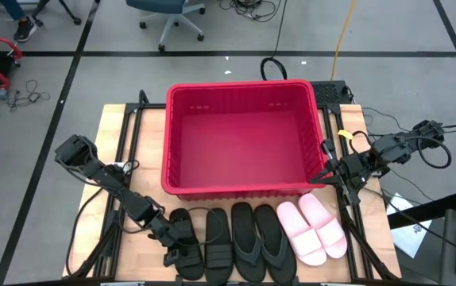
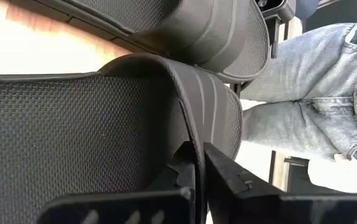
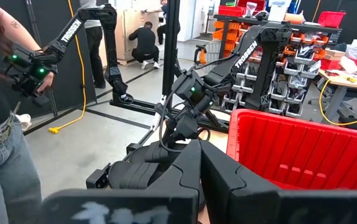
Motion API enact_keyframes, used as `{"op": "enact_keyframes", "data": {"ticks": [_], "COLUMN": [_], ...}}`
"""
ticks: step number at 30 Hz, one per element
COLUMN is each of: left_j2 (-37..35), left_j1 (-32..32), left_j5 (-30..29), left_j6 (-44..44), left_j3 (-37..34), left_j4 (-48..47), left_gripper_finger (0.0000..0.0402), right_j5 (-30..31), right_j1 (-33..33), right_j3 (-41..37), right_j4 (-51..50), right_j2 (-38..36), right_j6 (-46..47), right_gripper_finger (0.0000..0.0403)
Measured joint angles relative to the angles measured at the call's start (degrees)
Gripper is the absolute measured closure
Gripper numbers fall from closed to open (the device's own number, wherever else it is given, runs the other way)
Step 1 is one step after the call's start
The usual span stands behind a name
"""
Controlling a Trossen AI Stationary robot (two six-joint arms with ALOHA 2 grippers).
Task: Pick and place slides into bin
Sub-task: Put the left black slide into the red container
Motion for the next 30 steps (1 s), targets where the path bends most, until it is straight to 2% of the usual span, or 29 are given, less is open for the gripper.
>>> {"op": "enact_keyframes", "data": {"ticks": [18,30], "left_j2": [-0.3,-10.2], "left_j1": [0.0,-0.2], "left_j5": [0.7,0.0], "left_j6": [-3.7,-4.8], "left_j3": [0.5,0.9], "left_j4": [0.3,0.5], "left_gripper_finger": [0.0399,0.0401], "right_j5": [0.0,0.0], "right_j1": [0.0,0.0], "right_j3": [0.0,0.0], "right_j4": [0.0,0.1], "right_j2": [0.0,0.0], "right_j6": [0.0,0.0], "right_gripper_finger": [0.0403,0.0403]}}
